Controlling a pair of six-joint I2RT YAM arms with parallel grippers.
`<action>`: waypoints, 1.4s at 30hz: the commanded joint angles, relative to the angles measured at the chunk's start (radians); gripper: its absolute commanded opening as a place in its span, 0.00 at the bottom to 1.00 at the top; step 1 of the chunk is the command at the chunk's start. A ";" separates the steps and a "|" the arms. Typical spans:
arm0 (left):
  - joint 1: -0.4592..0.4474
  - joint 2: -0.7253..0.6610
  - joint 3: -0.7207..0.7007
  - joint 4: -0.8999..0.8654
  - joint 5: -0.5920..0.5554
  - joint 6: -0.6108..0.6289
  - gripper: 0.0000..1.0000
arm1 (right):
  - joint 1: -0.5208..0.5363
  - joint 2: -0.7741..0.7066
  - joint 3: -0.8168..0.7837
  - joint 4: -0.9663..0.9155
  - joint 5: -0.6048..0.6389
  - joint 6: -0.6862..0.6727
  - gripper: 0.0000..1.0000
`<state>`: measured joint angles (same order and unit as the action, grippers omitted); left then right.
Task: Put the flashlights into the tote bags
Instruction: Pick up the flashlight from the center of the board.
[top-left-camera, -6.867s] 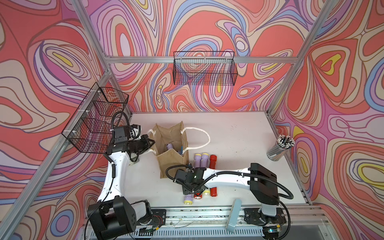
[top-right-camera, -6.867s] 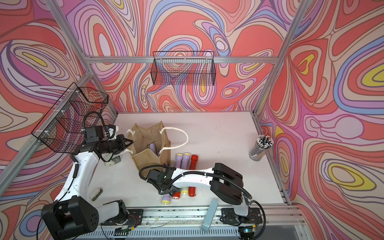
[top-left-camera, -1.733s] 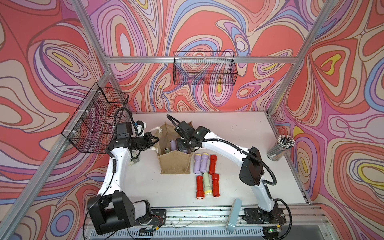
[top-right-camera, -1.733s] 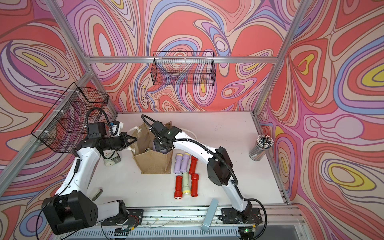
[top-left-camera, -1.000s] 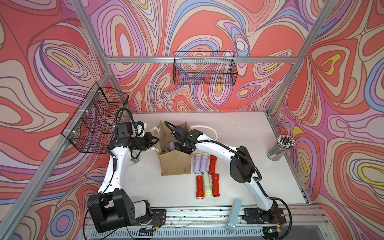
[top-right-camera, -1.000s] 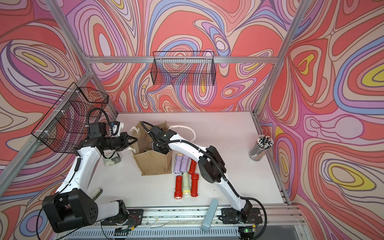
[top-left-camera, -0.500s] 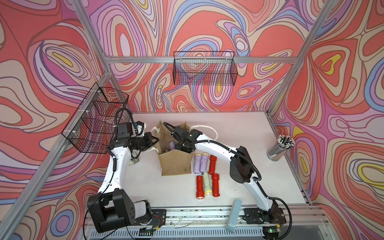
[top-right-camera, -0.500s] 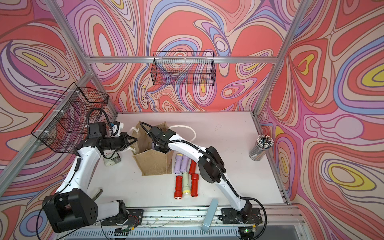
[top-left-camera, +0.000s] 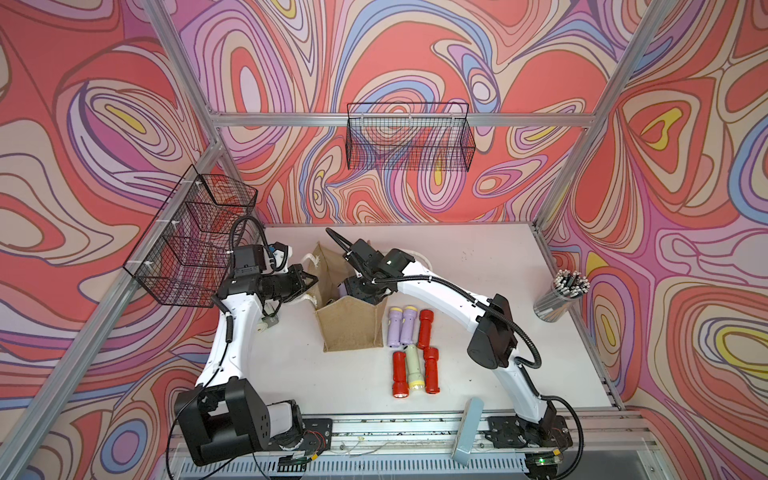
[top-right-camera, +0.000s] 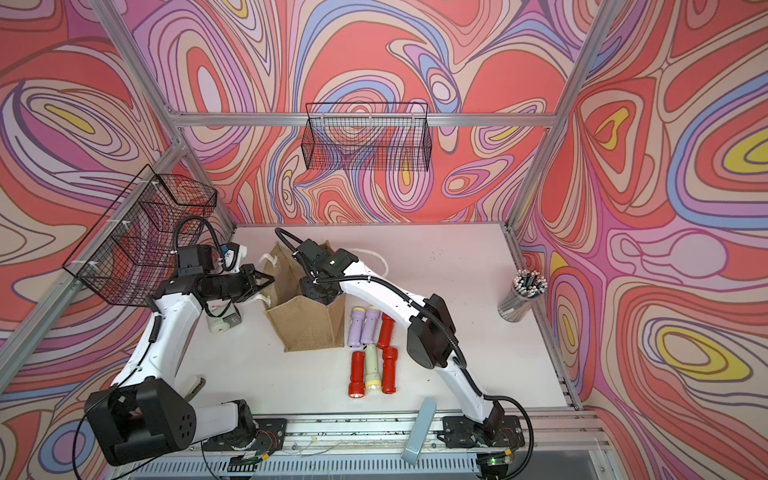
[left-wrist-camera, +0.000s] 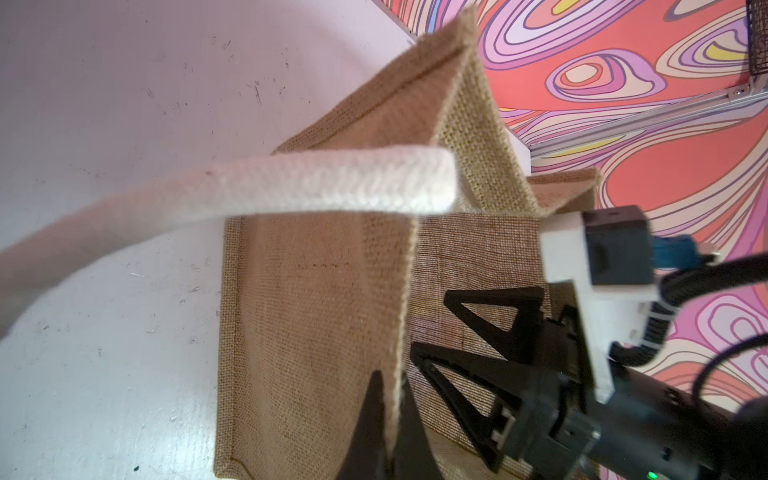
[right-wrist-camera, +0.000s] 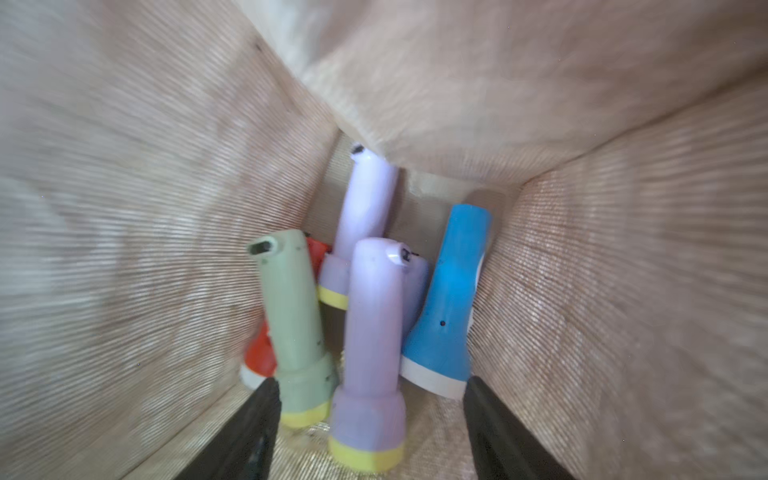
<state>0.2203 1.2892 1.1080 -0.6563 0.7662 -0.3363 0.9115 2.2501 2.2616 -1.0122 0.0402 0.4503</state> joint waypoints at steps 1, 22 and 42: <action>-0.004 -0.019 -0.005 -0.016 0.007 0.006 0.00 | 0.001 -0.106 -0.001 0.004 0.025 -0.033 0.73; -0.003 -0.025 -0.006 -0.015 0.017 0.005 0.00 | -0.001 -0.388 -0.221 0.087 0.200 -0.020 0.75; -0.003 -0.037 -0.004 -0.022 -0.024 0.004 0.00 | -0.091 -0.830 -0.686 0.044 0.497 0.146 0.80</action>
<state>0.2138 1.2823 1.0996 -0.6628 0.7567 -0.3412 0.8490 1.4528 1.6276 -0.9440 0.4702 0.5396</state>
